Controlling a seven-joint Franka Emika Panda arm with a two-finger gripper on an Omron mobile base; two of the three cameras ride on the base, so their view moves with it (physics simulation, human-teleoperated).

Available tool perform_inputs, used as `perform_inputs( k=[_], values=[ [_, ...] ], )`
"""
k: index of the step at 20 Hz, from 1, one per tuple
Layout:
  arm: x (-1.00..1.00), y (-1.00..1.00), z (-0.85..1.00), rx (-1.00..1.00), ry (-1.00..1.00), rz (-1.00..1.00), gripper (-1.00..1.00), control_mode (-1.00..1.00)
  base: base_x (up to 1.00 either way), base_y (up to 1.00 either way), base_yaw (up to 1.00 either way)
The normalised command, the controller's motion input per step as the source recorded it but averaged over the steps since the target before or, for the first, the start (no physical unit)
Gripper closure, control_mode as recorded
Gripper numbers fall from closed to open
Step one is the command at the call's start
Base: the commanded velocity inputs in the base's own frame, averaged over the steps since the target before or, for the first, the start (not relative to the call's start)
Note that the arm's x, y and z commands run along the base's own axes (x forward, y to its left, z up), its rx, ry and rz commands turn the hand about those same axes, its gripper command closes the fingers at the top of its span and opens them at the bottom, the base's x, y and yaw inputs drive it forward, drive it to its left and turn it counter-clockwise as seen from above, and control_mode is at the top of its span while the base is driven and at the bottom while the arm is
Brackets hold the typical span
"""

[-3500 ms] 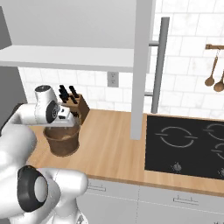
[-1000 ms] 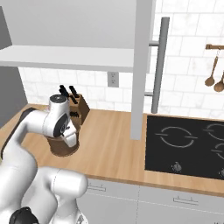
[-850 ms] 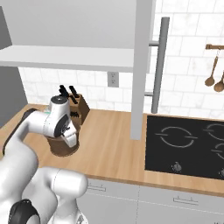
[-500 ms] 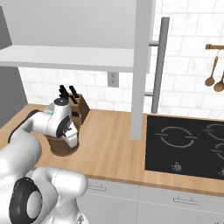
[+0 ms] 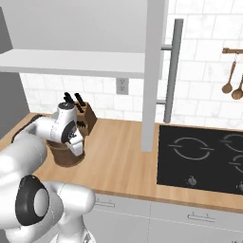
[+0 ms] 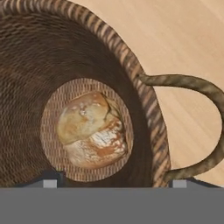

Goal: Open the cabinet, pick up the bread from the cabinet and place it in the basket. Then move the basket to the dining counter.

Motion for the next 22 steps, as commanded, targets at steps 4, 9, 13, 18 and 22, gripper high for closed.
perform_inputs(
  k=[4,9,13,18,22],
  values=[
    [-0.03,0.2,-0.23,0.0,-0.04,0.0,1.0,-1.0,0.0,0.0,0.0],
    [-0.03,0.1,-0.23,0.0,-0.08,0.0,1.0,-1.0,0.0,0.0,0.0],
    [-0.01,0.1,-0.04,-0.01,-0.02,0.0,1.0,-1.0,0.0,0.0,0.0],
    [-0.3,0.01,0.39,0.0,-0.01,0.0,1.0,-1.0,0.0,0.0,0.0],
    [-0.7,0.0,0.71,0.0,0.0,0.0,1.0,-1.0,0.0,0.0,0.0]
  ],
)
